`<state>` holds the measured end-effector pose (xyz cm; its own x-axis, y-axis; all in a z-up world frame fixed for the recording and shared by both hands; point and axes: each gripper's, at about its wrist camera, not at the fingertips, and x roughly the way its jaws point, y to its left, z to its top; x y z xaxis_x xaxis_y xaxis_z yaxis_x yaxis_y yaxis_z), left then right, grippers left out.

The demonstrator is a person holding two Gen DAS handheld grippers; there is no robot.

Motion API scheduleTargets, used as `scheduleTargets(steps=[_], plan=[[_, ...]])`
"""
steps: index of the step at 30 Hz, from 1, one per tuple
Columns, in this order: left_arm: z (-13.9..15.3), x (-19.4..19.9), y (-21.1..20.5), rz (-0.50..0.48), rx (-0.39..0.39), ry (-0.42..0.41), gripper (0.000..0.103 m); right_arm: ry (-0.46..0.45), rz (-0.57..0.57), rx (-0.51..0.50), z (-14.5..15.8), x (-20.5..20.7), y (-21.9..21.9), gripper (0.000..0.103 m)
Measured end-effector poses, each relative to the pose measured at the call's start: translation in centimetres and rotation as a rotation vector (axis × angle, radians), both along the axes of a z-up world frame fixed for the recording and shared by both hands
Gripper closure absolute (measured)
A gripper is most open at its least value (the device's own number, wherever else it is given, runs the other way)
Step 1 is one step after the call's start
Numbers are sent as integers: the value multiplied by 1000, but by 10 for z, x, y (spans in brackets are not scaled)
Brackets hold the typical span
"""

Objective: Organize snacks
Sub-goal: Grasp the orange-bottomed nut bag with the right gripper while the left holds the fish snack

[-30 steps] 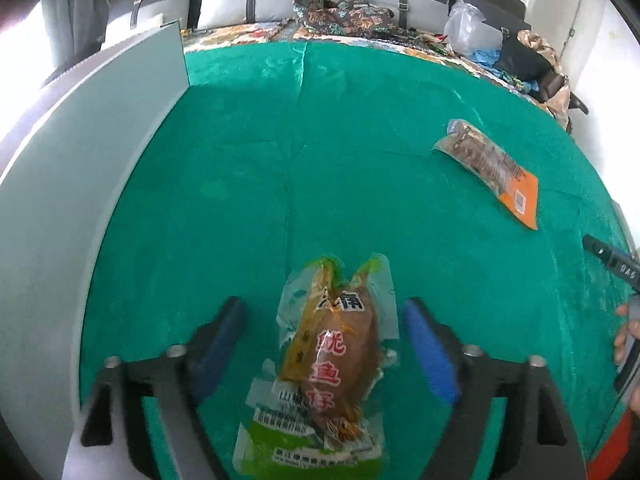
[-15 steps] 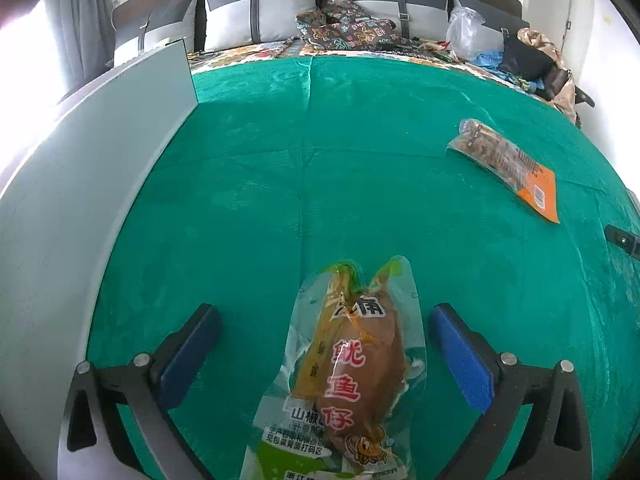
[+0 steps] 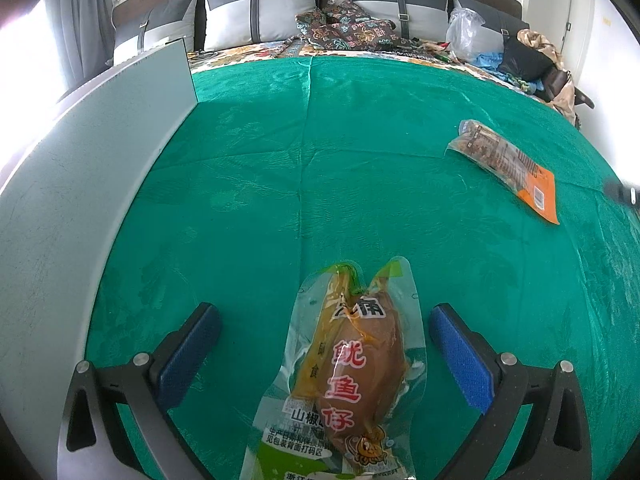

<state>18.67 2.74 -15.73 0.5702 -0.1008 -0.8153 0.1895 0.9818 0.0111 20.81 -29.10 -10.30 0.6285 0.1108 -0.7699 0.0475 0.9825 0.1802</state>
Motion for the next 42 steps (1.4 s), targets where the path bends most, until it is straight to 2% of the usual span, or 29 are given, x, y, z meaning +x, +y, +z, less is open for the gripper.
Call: scheduleTargets(steps=[3,6,10,13,15,18,21,27,33,42], plan=[[0,0,0,0,0,0,0,-8,202,17,22,41,41,11],[0,0,0,0,0,0,0,36,359,-39,27,83,83,11],[0,1,0,0,0,0,0,114,426,-67,15,132,118,11],[1,1,0,0,0,0,0,179,482,-77,-1,151,136,11],[0,1,0,0,0,0,0,236,548,-156,-15,155,145,9],[1,1,0,0,0,1,0,236,624,-246,-21,149,154,9],[1,1,0,-1,0,1,0,263,589,-201,-22,151,147,8],[1,1,0,-1,0,1,0,271,507,-196,-23,149,148,7],[1,1,1,-1,0,1,0,328,418,-189,-24,154,149,7],[2,2,0,-1,1,1,0,330,150,-142,-24,134,140,7]])
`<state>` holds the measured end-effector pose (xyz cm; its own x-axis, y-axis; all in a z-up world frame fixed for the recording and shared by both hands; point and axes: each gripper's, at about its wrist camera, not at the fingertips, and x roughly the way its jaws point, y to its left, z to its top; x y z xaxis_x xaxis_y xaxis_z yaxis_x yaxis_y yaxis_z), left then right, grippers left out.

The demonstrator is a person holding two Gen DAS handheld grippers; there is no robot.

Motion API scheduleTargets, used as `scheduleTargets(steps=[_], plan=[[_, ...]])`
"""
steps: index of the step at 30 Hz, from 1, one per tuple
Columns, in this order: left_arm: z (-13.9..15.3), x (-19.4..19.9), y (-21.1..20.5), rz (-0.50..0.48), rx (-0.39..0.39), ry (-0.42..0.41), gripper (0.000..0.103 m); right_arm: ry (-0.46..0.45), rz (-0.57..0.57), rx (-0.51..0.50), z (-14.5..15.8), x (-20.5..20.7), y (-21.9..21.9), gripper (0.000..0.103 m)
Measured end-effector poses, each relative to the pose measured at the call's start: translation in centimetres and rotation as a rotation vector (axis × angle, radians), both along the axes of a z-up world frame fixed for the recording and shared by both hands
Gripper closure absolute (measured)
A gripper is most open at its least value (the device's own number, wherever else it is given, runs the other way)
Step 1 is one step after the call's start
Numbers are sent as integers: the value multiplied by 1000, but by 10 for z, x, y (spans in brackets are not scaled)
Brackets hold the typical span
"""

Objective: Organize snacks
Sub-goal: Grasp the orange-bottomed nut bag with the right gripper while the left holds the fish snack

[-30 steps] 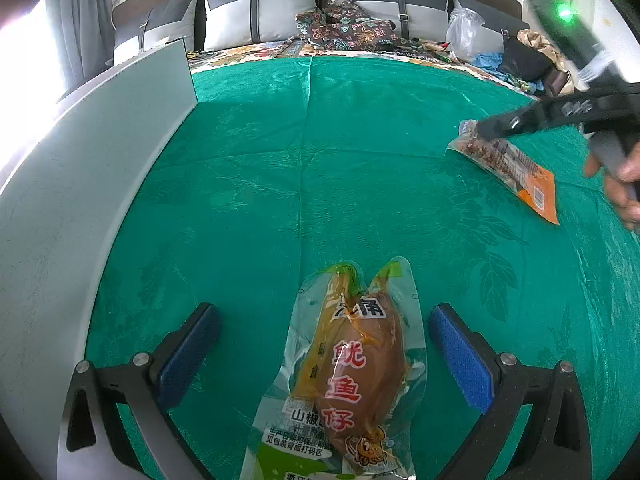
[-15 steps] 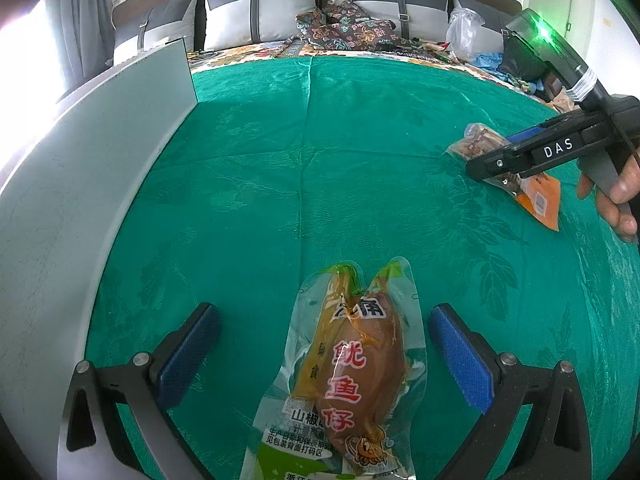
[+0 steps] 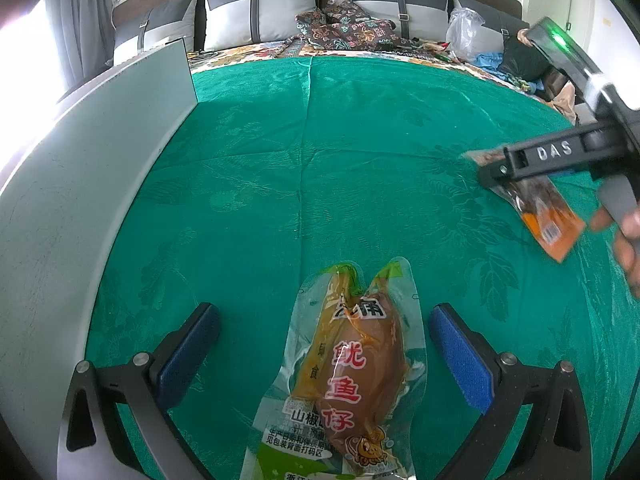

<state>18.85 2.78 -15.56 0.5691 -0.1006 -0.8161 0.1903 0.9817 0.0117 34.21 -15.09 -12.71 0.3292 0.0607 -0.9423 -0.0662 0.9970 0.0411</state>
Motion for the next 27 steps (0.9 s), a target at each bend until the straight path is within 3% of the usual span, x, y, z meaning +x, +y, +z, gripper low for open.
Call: scheduleTargets(steps=[7,13,24,26,27], plan=[[0,0,0,0,0,0,0,10,-47,-9,0,-27,-4,8],[1,0,0,0,0,1,0,-74,15,-14,0,-56,-8,9],[1,1,0,0,1,1,0,-196,-46,-11,-3,-111,-9,8],[1,3,-3,-4,5,17,0,-202,-53,-9,-3,-111,-9,8],[2,6,-4,-21,13,66,0,-194,-50,-7,-3,-110,-10,7]])
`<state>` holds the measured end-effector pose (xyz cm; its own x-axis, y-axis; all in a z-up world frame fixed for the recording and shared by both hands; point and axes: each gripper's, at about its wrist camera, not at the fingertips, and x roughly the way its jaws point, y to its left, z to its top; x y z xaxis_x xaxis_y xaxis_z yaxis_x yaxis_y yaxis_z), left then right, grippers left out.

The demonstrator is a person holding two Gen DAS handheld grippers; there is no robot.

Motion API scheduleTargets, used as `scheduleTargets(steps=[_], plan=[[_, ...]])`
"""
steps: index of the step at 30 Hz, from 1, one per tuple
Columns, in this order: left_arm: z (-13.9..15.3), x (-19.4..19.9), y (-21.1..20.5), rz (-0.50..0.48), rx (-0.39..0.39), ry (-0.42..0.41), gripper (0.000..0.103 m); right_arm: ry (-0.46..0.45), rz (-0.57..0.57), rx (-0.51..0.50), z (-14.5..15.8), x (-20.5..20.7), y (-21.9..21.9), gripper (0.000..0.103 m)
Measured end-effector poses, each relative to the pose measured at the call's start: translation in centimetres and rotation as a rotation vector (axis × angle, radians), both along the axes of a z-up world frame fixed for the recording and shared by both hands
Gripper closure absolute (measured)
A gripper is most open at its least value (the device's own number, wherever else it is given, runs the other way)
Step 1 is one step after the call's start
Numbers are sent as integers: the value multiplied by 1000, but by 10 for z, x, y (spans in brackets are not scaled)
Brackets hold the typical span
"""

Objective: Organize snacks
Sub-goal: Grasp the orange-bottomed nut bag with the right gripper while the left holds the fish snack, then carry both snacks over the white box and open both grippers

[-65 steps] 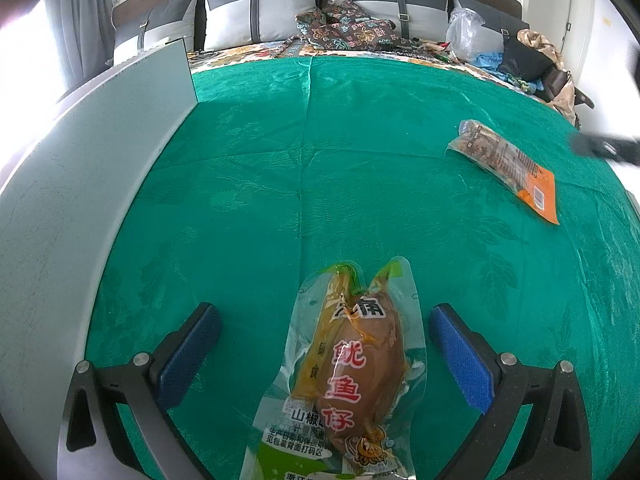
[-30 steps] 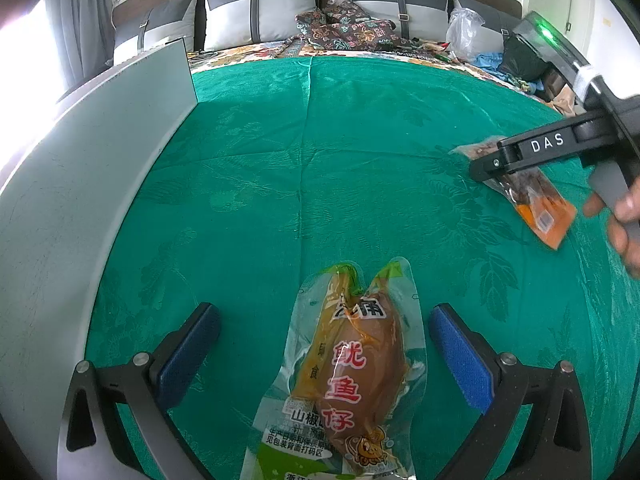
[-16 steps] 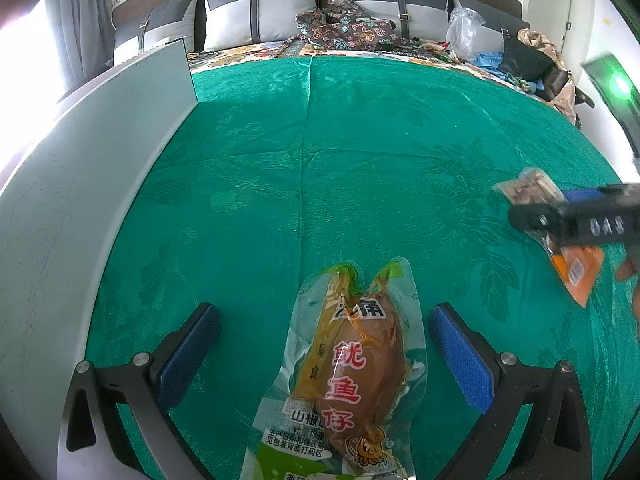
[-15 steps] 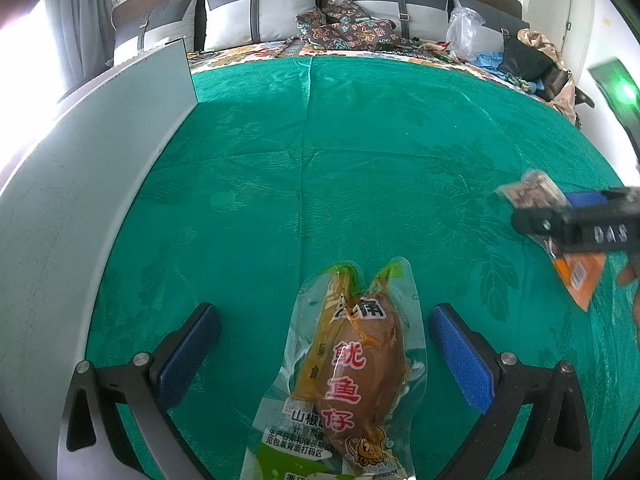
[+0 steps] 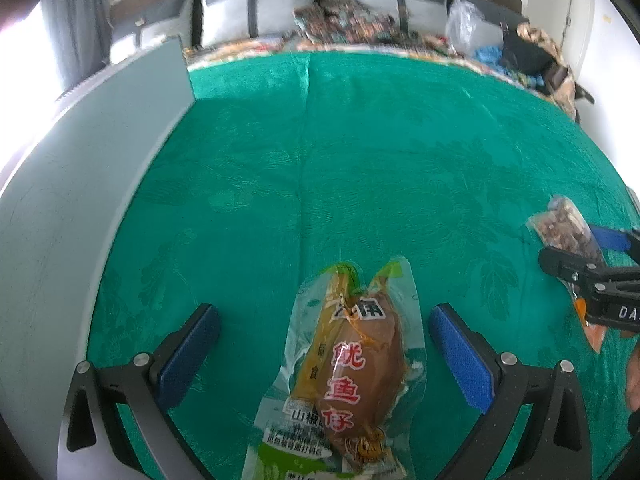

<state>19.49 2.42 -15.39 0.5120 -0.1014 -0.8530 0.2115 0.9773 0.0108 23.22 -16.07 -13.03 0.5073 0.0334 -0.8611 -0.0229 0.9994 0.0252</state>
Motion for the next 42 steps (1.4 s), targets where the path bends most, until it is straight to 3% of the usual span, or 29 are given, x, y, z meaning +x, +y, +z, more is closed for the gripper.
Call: scheduleTargets(steps=[2,3,4,5,6,7,12,14,20,21,25,27,29,33,35,38,39,41,42], plan=[[-1,3,-2,-8,10,41,1,35,21,1,1,4,-1,7],[0,5,-3,-12,11,65,9,57,36,0,2,7,-1,10],[3,4,-3,-24,9,58,41,80,55,-3,3,8,-2,13],[10,-1,-4,-57,9,44,50,101,72,1,5,9,-4,18],[11,-2,-4,-62,11,48,55,105,77,1,7,6,-7,31],[14,-5,-2,-77,-6,48,62,115,76,18,10,4,-12,34],[35,-23,26,-55,-113,27,75,162,-13,255,17,-22,-48,36],[47,-30,42,-29,-210,34,76,162,-33,366,23,-36,-54,36],[66,-46,77,46,-310,14,76,106,38,418,62,-43,-20,36],[79,-53,92,73,-370,-5,76,96,46,429,69,-43,-13,36],[133,-62,135,126,-487,-77,76,61,111,435,100,-43,20,36],[159,-66,162,151,-508,-123,76,42,167,449,121,-37,47,36],[186,-70,203,202,-488,-180,76,24,226,482,139,-31,78,36],[201,-73,275,323,-391,-223,76,-19,398,544,185,-15,174,36],[193,-72,309,389,-338,-211,75,-28,476,553,198,-12,222,35],[164,-70,345,489,-182,-159,73,-47,571,535,202,-9,293,28],[156,-70,352,517,-142,-142,62,-45,597,517,195,-7,318,17],[144,-69,352,560,-94,-132,40,21,620,460,175,-2,352,16],[141,-76,354,582,-83,-146,23,76,632,431,162,0,365,16]])
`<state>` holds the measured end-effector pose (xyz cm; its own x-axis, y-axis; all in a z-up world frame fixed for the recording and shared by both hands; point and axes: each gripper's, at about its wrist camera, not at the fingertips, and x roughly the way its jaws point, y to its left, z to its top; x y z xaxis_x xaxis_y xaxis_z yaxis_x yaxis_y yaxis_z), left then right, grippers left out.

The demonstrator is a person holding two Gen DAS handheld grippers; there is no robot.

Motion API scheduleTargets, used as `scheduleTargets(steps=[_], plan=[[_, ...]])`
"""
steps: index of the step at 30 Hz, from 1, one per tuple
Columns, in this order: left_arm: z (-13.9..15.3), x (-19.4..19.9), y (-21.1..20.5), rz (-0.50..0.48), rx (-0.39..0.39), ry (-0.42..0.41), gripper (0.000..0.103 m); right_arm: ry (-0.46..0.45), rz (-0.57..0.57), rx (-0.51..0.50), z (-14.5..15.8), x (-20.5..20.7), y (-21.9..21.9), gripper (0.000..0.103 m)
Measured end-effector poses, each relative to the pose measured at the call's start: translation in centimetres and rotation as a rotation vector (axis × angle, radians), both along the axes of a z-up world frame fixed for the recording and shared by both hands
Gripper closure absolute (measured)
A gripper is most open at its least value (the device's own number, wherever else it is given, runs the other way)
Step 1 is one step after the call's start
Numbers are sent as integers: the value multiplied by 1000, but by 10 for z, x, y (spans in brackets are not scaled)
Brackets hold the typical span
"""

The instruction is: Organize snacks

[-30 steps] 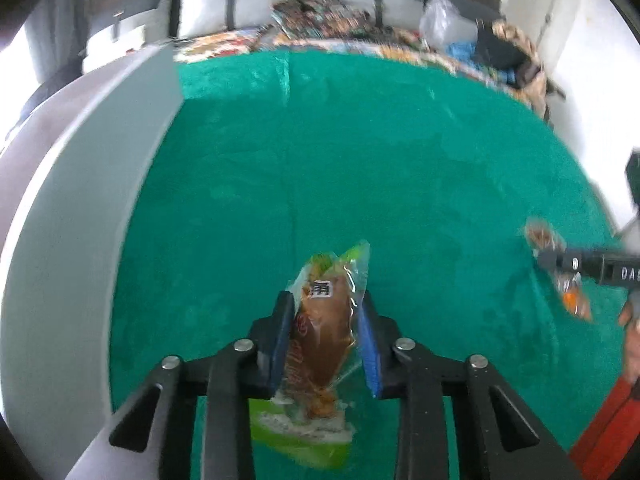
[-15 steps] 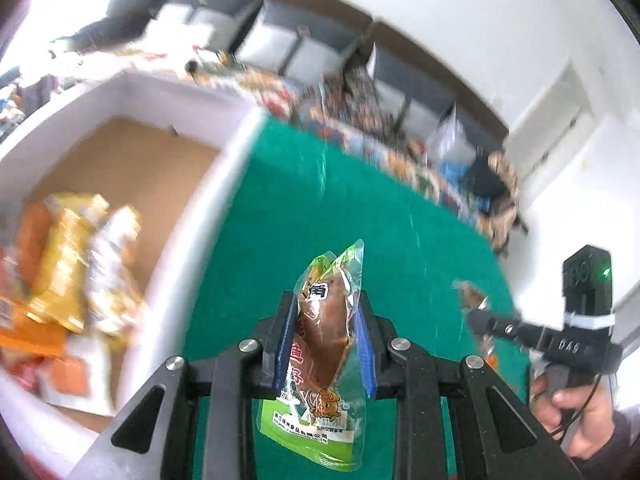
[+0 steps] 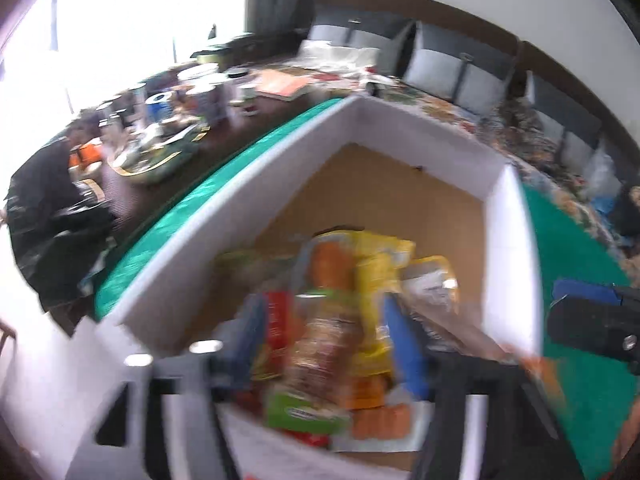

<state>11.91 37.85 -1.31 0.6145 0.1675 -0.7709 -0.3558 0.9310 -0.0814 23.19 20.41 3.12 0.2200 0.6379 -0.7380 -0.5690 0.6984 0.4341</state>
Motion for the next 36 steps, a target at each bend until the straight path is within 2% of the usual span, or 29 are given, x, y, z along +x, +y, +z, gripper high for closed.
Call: scheduleTargets(steps=[1,4,9,11,12,15,17,19,21,25,36], plan=[[-1,-11,1,10,7,-10,15,18,7,-12,-8,-1,5,16],[6,-27,2,50,59,-42,9,10,-13,-20,-17,-4,3,16],[16,-30,-18,76,188,-11,7,-41,-61,-57,-10,-2,-18,16],[30,-34,-30,93,231,-13,5,-70,-70,-79,-4,-3,-24,16],[37,-36,-38,143,284,-7,1,-90,-73,-92,-1,-4,-27,16],[48,-39,-45,192,365,-15,1,-135,-81,-130,6,-11,-30,16],[51,-41,-48,172,351,-8,1,-156,-93,-162,7,-18,-31,16],[53,-40,-52,100,265,13,1,-171,-106,-190,7,-23,-31,16],[52,-39,-52,67,211,18,1,-181,-108,-203,8,-28,-31,16],[46,-42,-43,71,112,7,1,-200,-112,-225,12,-36,-30,16],[56,-57,-34,90,166,-10,1,-221,-108,-246,15,-39,-22,16]])
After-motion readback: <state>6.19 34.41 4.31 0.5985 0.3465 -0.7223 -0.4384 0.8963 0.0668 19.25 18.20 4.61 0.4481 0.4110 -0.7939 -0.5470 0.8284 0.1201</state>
